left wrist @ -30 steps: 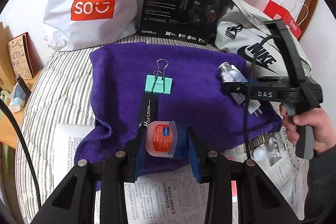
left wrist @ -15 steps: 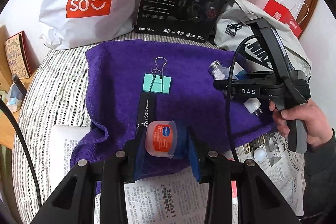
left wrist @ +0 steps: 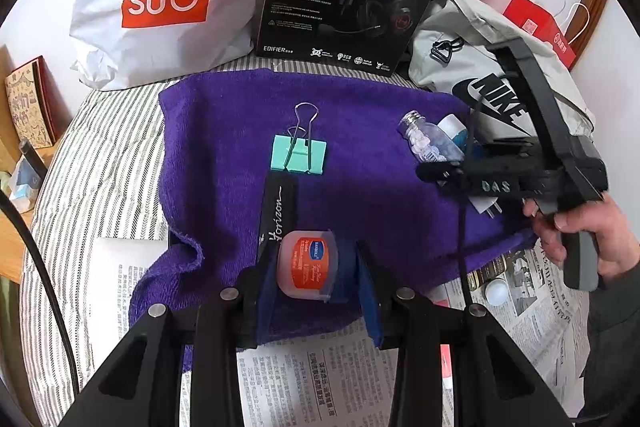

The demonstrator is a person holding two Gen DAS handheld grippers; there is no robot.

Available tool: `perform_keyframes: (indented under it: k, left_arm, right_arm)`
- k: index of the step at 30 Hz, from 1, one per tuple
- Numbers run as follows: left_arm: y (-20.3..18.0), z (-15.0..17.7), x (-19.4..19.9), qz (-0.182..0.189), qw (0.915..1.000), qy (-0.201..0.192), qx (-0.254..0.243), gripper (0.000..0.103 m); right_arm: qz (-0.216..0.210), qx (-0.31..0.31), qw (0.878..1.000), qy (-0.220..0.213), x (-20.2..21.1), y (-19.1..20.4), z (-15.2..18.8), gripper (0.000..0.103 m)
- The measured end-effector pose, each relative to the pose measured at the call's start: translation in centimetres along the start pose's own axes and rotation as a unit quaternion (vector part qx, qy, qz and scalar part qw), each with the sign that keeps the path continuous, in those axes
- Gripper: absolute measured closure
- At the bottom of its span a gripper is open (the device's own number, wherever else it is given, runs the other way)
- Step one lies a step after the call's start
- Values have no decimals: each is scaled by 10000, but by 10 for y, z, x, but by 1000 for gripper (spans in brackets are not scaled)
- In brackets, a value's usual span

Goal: Organize rigid objects
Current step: 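Carry the Vaseline tin and pill bottle onto the purple towel with both grippers, then open both grippers to release the tin and pill bottle on the towel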

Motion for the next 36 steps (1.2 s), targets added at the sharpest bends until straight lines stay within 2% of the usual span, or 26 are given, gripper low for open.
perform_keyframes:
  k: [5, 8, 14, 18, 21, 23, 32, 36]
  left_arm:
    - [1, -10, -5, 15, 10000, -21, -7, 68]
    - [-1, -16, -14, 25, 10000, 0, -26, 68]
    - [-8, -26, -38, -39, 9999, 88, -104, 68]
    - [-10, -33, -52, -131, 9996, 180, -186, 68]
    - [-9, -34, -60, -221, 9992, 251, -237, 68]
    - [-9, -35, -64, -273, 9988, 272, -295, 68]
    - [-20, -31, -73, -736, 9934, 336, -817, 68]
    - [-23, -26, -73, -835, 9921, 316, -883, 67]
  right_arm:
    - [-51, 9, 10000, -24, 17, 1, 13, 54]
    - [-59, -36, 9998, -199, 37, -3, 22, 54]
    - [-278, -287, 9976, -565, 80, -15, 52, 54]
    - [-518, -494, 9953, -650, 94, -20, 71, 54]
    - [-986, -661, 9911, -601, 97, -20, 89, 53]
    - [-1136, -862, 9881, -573, 95, -24, 100, 53]
    - [-1054, -1296, 9851, -411, 88, -38, 136, 53]
    - [-1293, -1437, 9803, -407, 87, -38, 140, 53]
Point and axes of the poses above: each gripper's, at about its wrist camera, not at the fingertips, and x roughly against the way its jaws point, y to its left, z to its underside, the point moved 7 cm from there along -x, roughly the way its jaws point, and after that the axes turned 4 degrees about z, right-handed, at the moved point
